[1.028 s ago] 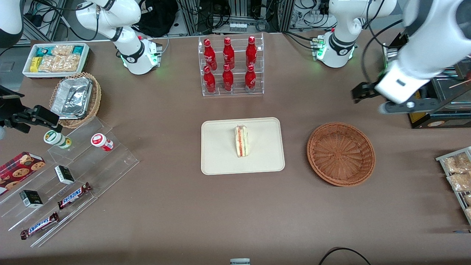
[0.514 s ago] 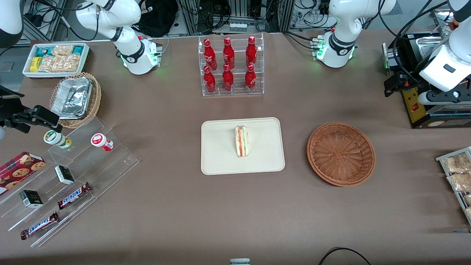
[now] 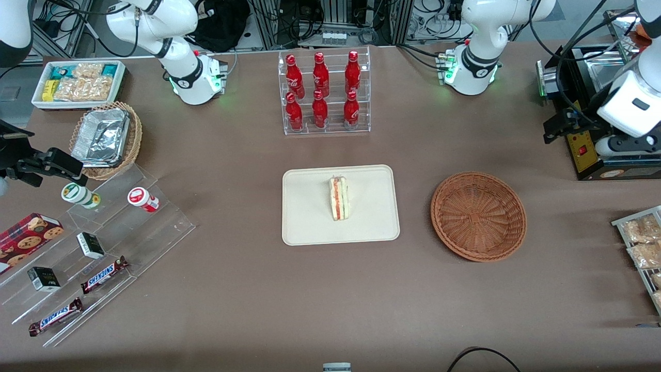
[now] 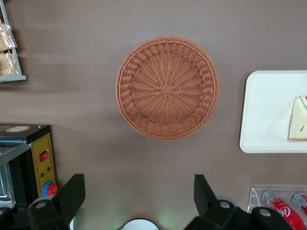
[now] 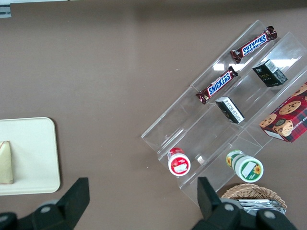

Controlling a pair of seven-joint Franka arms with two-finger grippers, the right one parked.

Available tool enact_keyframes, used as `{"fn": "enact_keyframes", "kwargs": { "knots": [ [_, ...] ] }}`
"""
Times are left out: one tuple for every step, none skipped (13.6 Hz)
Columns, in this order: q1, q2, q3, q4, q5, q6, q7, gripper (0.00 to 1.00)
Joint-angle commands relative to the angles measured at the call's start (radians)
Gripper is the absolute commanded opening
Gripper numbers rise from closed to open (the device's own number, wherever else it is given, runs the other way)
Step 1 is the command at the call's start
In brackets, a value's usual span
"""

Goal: Place sandwich from basket to tray

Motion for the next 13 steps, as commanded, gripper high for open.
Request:
{"fn": "enact_keyframes", "kwargs": {
  "knots": [
    [0.034,0.056,-0.024,0.083,0.003,-0.018,-0.019,1.00],
    [0.035,0.057,-0.027,0.086,0.003,-0.014,-0.018,1.00],
    [0.035,0.063,-0.033,0.090,0.009,-0.012,-0.018,1.00],
    [0.037,0.072,-0.038,0.097,0.012,-0.011,-0.018,1.00],
    [0.048,0.088,-0.038,0.122,0.011,-0.014,-0.019,1.00],
    [0.046,0.106,-0.038,0.155,0.014,-0.021,-0.019,1.00],
    [0.046,0.105,-0.038,0.158,0.014,-0.026,-0.019,1.00],
    [0.046,0.099,-0.036,0.156,0.014,-0.046,-0.019,1.00],
    [0.046,0.094,-0.033,0.156,0.014,-0.073,-0.015,1.00],
    [0.048,0.091,-0.032,0.156,0.014,-0.086,-0.013,1.00],
    [0.057,0.085,-0.032,0.156,0.014,-0.087,-0.013,1.00],
    [0.061,0.077,-0.032,0.155,0.014,-0.090,-0.012,1.00],
    [0.061,0.076,-0.032,0.155,0.014,-0.097,-0.001,1.00]
  ]
}}
